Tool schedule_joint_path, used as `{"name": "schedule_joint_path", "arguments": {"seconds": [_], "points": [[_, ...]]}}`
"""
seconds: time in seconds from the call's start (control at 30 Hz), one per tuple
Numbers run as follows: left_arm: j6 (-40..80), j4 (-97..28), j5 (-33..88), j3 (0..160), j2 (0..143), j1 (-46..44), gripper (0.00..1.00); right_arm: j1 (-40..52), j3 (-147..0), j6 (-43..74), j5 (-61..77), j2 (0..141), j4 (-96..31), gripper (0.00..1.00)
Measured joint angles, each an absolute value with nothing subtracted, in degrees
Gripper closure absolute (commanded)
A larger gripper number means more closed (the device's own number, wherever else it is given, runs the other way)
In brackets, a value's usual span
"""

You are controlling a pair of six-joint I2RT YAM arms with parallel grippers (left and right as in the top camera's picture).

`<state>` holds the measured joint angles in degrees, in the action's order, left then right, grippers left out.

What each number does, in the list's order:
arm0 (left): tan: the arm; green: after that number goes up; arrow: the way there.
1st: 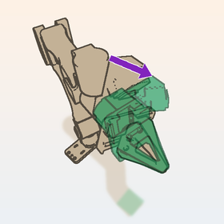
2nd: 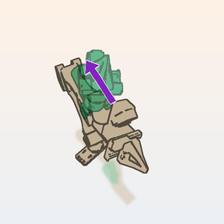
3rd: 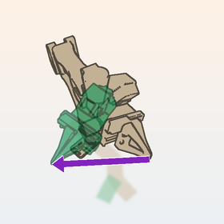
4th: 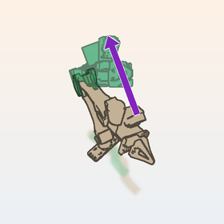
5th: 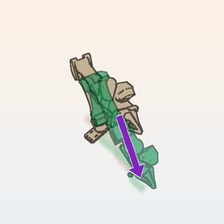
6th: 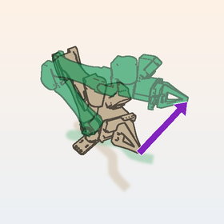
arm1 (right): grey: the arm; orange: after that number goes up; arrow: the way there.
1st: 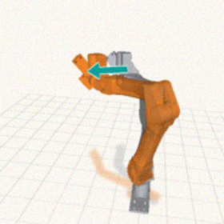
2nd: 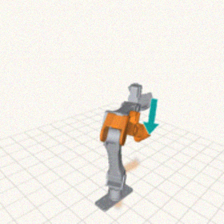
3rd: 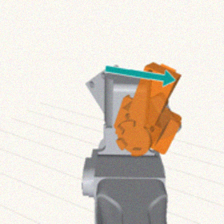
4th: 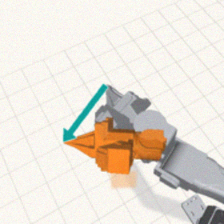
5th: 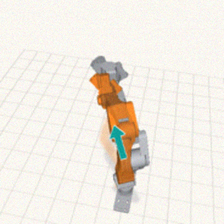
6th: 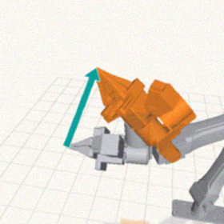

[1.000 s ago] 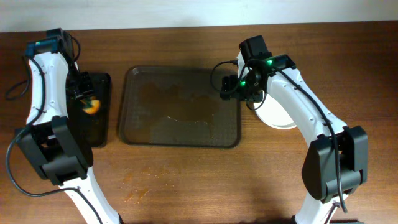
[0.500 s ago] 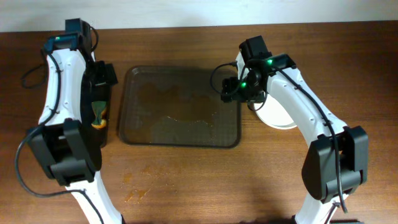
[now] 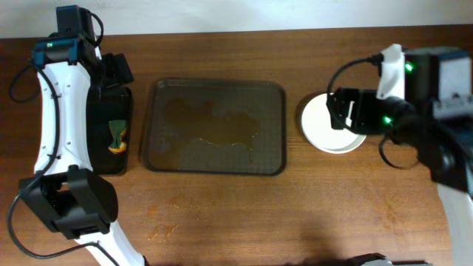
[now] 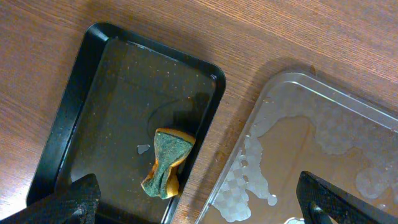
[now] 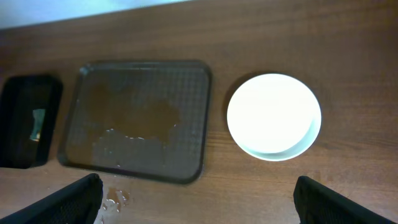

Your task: Clean dirty plates on tray and stack at the side

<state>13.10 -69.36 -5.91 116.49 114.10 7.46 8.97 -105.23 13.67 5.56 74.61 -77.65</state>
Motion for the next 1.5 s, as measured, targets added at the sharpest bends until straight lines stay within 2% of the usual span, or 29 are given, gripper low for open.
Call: {"name": "schedule_joint_path", "arguments": {"seconds": [0.27, 0.37, 0.43, 0.57, 0.63, 0.67, 0.83, 0.9, 1.0, 1.5], "points": [[13.1, -69.4, -5.9, 116.5, 114.1, 7.5, 0.01, 8.8, -105.3, 16.2, -6.2, 72.3, -82.0, 0.02], [13.1, -69.4, -5.9, 116.5, 114.1, 7.5, 0.01, 5.6, -101.4, 15.9, -8.0, 69.1, -74.8, 0.02], [13.1, -69.4, -5.8, 116.5, 114.1, 7.5, 0.01, 3.4, -92.4, 10.5, -4.9, 63.6, -62.7, 0.01], [13.1, -69.4, -5.8, 116.5, 114.1, 7.5, 0.01, 1.1, -68.2, 3.1, -0.4, 45.5, -48.6, 0.02], [13.1, -69.6, -5.7, 116.5, 114.1, 7.5, 0.01, 1.1, -56.1, 1.8, 0.4, 35.5, -43.0, 0.02], [13.1, -69.5, -5.7, 116.5, 114.1, 7.5, 0.01, 1.0, -46.8, 1.3, 0.6, 29.0, -35.6, 0.02], [13.1, -69.4, -5.8, 116.5, 114.1, 7.5, 0.01, 0.9, -20.8, 1.0, 2.6, 12.4, -17.3, 0.02], [13.1, -69.4, -5.8, 116.5, 114.1, 7.5, 0.01, 0.9, -13.5, 1.1, 4.0, 8.1, -9.6, 0.02], [13.1, -69.4, -5.7, 116.5, 114.1, 7.5, 0.01, 0.9, -4.3, 1.6, 5.1, 1.3, -4.8, 0.02], [13.1, -69.4, -5.8, 116.5, 114.1, 7.5, 0.01, 0.9, -0.8, 1.7, 5.0, 0.8, -4.1, 0.02]]}}
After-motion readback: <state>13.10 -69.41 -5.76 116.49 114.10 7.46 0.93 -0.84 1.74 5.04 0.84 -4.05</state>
